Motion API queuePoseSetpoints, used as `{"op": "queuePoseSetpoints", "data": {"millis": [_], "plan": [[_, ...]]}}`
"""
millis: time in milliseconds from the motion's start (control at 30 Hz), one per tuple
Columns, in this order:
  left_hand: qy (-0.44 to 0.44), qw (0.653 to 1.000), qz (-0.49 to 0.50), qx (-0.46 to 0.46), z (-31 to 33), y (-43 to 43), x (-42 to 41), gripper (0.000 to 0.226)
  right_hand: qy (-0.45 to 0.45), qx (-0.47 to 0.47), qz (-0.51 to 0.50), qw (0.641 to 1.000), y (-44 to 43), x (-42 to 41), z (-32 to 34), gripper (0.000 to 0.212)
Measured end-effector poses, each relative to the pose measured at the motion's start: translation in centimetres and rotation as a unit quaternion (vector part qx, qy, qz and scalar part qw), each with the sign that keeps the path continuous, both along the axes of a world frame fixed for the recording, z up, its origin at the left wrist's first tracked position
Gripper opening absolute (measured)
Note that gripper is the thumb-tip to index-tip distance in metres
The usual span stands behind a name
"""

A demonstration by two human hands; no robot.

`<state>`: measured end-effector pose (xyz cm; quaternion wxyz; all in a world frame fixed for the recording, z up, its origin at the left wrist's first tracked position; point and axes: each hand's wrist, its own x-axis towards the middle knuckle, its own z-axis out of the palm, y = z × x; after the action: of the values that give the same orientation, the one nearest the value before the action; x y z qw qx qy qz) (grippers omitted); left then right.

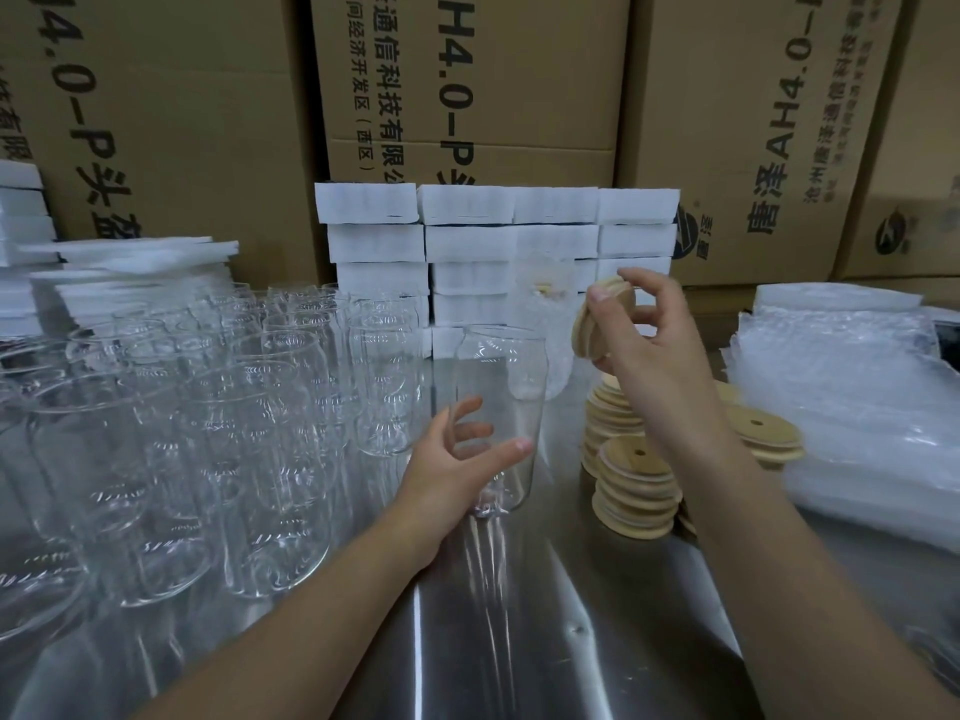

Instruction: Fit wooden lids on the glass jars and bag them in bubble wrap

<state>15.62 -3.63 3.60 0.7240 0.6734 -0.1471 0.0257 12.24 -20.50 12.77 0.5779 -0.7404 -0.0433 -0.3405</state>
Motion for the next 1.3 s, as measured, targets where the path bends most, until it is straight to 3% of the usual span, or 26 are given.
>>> {"op": "queuePoseSetpoints", "data": {"millis": [200, 300, 500, 567, 867, 1300], "plan": [[-0.018, 0.999, -0.008, 0.049, -0.3, -0.2, -0.1, 0.079, -0.051, 0.055, -0.011, 0.997, 0.6, -0.2, -0.2, 0.042], [-0.027, 0.997, -0.015, 0.073, -0.3, -0.4, -0.3, 0.081, -0.042, 0.044, 0.013, 0.998, 0.9, -0.2, -0.4, 0.037], [-0.034, 0.995, -0.026, 0.087, 0.0, -0.6, -0.6, 0.085, -0.026, -0.031, 0.105, 0.994, 2.1, 0.2, -1.1, 0.010], [-0.033, 0.996, -0.030, 0.083, 0.1, -0.6, -0.7, 0.084, -0.032, -0.064, 0.116, 0.991, 2.3, 0.4, -1.3, 0.019], [-0.022, 0.997, -0.031, 0.073, 0.1, -0.5, -0.8, 0.088, -0.044, -0.093, 0.113, 0.988, 2.9, 0.5, -1.9, 0.023], [-0.017, 0.997, -0.034, 0.069, 0.1, -0.5, -0.7, 0.076, -0.062, -0.117, 0.076, 0.988, 3.2, 0.3, -2.1, 0.022]]}}
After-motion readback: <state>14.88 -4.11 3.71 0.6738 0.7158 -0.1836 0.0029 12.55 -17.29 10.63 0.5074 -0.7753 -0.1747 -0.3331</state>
